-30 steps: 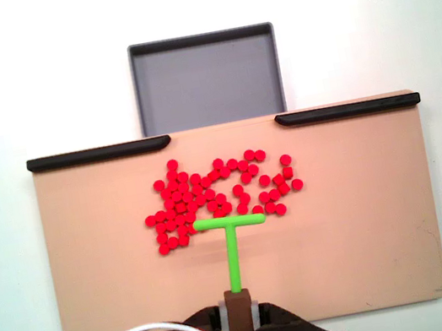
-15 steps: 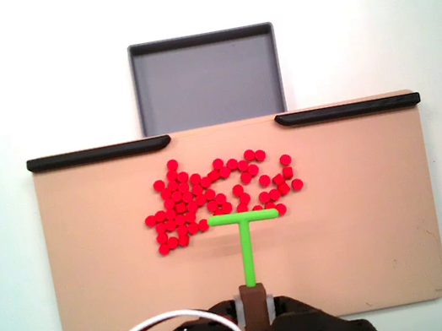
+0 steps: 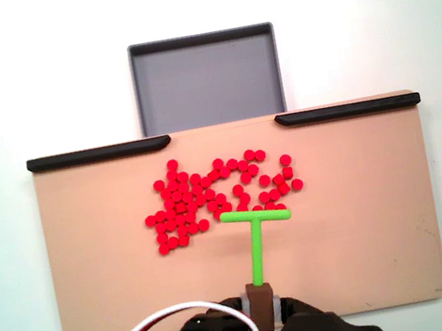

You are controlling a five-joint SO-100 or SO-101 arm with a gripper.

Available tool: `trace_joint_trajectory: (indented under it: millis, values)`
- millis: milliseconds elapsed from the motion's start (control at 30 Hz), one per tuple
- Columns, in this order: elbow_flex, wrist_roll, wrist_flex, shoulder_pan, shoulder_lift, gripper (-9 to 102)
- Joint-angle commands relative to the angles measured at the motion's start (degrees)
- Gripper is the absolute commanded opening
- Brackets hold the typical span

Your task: Grasp a green tool by the dark brown handle.

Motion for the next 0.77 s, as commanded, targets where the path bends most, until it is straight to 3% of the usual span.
trace_joint_trajectory:
  millis: [0,733]
  values:
    - [0.1,0.4,0.3,-1.1,0.9,0]
    - [0.1,0.0,0.3,-2.5,0.9,0]
